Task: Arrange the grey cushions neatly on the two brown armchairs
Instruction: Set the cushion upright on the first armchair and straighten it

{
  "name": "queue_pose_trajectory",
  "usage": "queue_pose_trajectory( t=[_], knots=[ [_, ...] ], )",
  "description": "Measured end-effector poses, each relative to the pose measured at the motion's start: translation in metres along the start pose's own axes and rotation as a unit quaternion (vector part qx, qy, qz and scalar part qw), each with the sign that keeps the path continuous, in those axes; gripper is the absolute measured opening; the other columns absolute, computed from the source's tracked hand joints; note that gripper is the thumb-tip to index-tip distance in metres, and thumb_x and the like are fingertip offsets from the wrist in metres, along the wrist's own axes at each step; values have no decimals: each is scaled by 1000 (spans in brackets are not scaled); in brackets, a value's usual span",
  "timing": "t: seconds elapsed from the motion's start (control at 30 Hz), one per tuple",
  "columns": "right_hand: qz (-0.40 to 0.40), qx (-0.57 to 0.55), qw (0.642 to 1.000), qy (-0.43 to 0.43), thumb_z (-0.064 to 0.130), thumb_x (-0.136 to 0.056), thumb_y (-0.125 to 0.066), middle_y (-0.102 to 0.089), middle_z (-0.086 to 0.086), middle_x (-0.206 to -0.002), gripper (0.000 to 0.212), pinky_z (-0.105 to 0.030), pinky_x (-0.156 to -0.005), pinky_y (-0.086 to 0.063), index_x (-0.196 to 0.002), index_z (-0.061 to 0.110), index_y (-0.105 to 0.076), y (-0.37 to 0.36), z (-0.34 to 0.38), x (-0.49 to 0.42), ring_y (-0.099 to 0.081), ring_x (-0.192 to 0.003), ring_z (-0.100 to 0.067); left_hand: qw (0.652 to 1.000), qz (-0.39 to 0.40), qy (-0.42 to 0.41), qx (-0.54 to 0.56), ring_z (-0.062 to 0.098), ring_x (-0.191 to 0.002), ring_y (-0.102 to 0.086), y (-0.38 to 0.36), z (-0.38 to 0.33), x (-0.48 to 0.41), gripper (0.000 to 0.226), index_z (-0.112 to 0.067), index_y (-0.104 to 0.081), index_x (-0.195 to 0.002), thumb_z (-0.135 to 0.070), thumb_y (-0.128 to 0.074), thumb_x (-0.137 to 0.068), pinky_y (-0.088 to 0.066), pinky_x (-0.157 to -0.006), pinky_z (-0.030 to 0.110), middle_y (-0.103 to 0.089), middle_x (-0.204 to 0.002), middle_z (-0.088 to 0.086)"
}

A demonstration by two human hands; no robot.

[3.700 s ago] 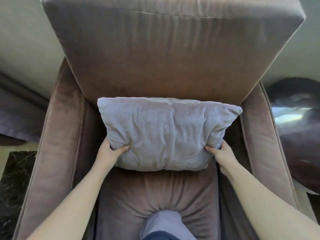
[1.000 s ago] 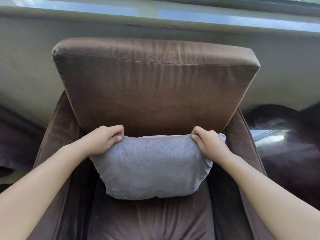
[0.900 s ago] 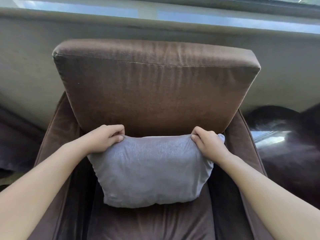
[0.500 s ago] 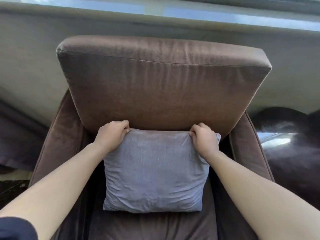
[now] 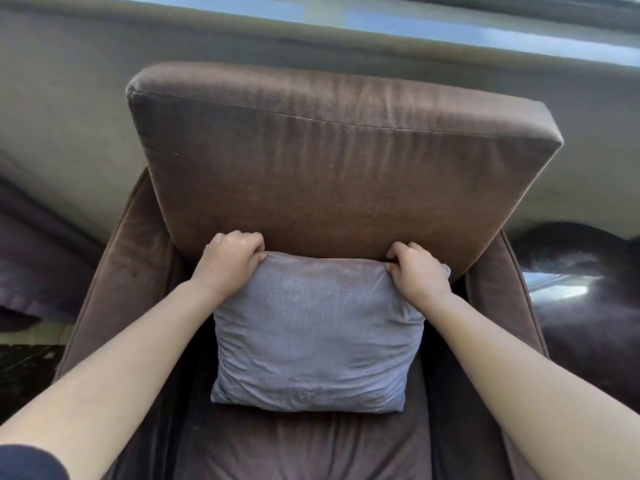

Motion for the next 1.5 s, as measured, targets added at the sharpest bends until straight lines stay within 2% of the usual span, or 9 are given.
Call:
queue_pose_trajectory(
  t=[0.1,0.23,0.37,0.5,0.63,0.7,0.8,1.03,1.5],
  knots=[
    [-2,-2,998,57,23,-93,-55,-61,-8,-109,30,-43,-84,-48,-121,14,-58,0,22,8,-58,-104,-31,992,-103,21,67,30,-93,-62,3,12,25,10,-13,-66,-95,-14,-68,-86,-48,-87,46,-70,-93,3],
    [29,6,985,167,29,-92,-57,-60,-6,-114,34,-45,-85,-49,-123,15,-56,-12,77,14,-58,-106,-29,956,-211,105,174,27,-121,-52,-23,24,74,49,-7,-55,-128,-13,-75,-83,-39,-106,33,-60,-128,11],
    [43,-4,972,231,30,-94,-55,-59,-6,-122,37,-43,-89,-48,-127,15,-53,-28,141,2,-56,-113,-29,866,-181,297,361,14,-130,-46,-80,28,114,76,-16,-37,-146,-36,-77,-84,-37,-107,29,-47,-146,1],
    [39,1,961,274,32,-93,-55,-60,-7,-116,34,-43,-83,-49,-121,13,-55,-50,196,-8,-58,-107,-31,779,-141,368,488,7,-129,-47,-137,33,141,89,-20,-38,-148,-70,-63,-78,-38,-103,24,-50,-147,0],
    [16,35,964,262,40,-94,-55,-61,-8,-115,37,-43,-86,-46,-118,14,-57,-74,221,-11,-54,-108,-32,741,-135,405,518,13,-130,-54,-180,33,157,70,-30,-52,-137,-77,-41,-87,-41,-108,36,-61,-135,-7],
    [-3,11,972,233,40,-94,-55,-60,-7,-114,33,-44,-85,-45,-114,14,-60,-80,223,-14,-52,-107,-32,738,-120,422,514,16,-126,-56,-194,35,158,61,-32,-55,-131,-71,-30,-92,-39,-111,48,-64,-130,-9],
    [-14,-51,977,206,31,-94,-56,-62,-7,-105,19,-46,-82,-45,-98,14,-59,-81,222,-22,-53,-102,-33,742,-115,457,477,21,-119,-58,-211,33,159,51,-22,-56,-122,-59,-28,-100,-39,-97,36,-65,-120,-4],
    [-4,-180,972,151,25,-89,-59,-54,8,-73,13,-40,-71,-45,-79,17,-55,-81,215,-33,-55,-80,-23,769,-171,506,351,38,-94,-62,-225,27,165,70,-2,-44,-105,-67,-21,-92,-46,-83,48,-64,-96,22],
    [-10,-195,970,143,21,-88,-61,-53,8,-74,15,-45,-74,-46,-76,18,-52,-81,217,-33,-53,-79,-20,838,-138,469,242,51,-82,-63,-234,28,190,72,-2,-43,-113,-64,-16,-88,-50,-67,50,-66,-94,29]
  ],
)
Point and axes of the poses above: each hand's wrist, its own x-axis away from the middle knuckle, its own y-axis out of the back of the hand, z = x × y, the point moved 2 cm from there along -x, towards the middle knuckle
